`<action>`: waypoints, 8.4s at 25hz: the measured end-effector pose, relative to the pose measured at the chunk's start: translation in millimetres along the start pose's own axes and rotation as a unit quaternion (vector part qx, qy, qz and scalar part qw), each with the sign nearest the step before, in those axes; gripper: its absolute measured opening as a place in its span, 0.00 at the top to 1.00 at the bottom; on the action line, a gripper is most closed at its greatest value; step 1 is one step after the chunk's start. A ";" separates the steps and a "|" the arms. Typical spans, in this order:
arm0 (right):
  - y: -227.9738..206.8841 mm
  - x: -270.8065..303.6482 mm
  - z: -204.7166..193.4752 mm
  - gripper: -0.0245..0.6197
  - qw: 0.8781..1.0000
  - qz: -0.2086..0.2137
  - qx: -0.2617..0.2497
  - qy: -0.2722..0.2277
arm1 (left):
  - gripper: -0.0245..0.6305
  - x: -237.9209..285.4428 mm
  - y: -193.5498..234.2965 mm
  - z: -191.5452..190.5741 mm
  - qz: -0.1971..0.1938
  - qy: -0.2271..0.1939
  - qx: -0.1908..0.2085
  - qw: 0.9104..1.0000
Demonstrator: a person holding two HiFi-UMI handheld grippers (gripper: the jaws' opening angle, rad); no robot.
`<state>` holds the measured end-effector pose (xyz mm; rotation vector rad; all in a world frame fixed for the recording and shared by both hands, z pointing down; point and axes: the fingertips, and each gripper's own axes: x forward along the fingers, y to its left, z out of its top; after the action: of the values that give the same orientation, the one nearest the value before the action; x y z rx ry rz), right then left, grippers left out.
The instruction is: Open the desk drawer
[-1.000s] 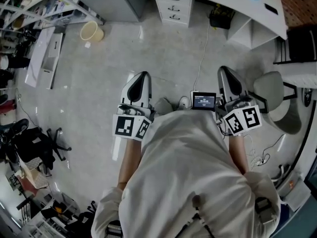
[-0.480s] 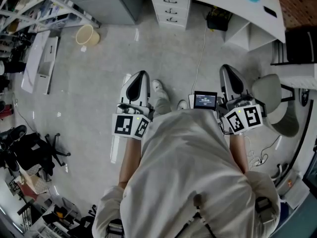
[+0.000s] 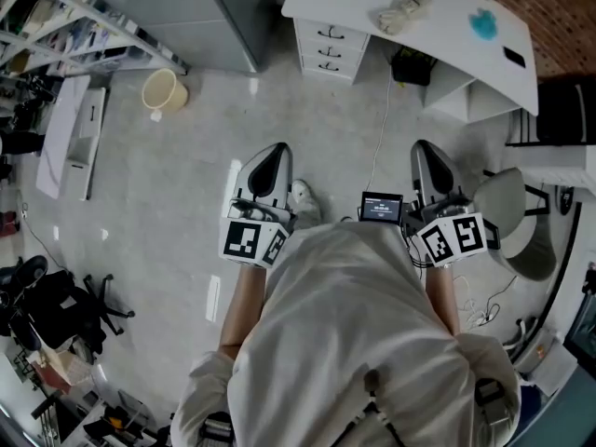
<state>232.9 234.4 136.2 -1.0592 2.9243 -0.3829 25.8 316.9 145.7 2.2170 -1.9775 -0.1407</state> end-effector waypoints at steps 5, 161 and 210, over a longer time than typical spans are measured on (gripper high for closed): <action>9.0 47.3 -1.2 0.92 1.000 -0.018 0.000 0.001 | 0.95 20.1 43.5 8.3 -0.023 0.001 -0.003 1.000; -294.6 554.3 -518.4 0.90 0.698 -0.008 -0.629 0.343 | 0.93 539.0 263.4 -539.4 -0.276 0.231 0.647 0.672; -238.2 485.3 -403.6 0.92 0.953 -0.118 -0.111 0.257 | 0.95 469.1 275.3 -414.4 -0.141 0.259 0.135 0.946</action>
<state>-27.8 -157.8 619.2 -1.5593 3.3612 -0.3893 -112.9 -152.8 623.0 2.3628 -1.4602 0.6491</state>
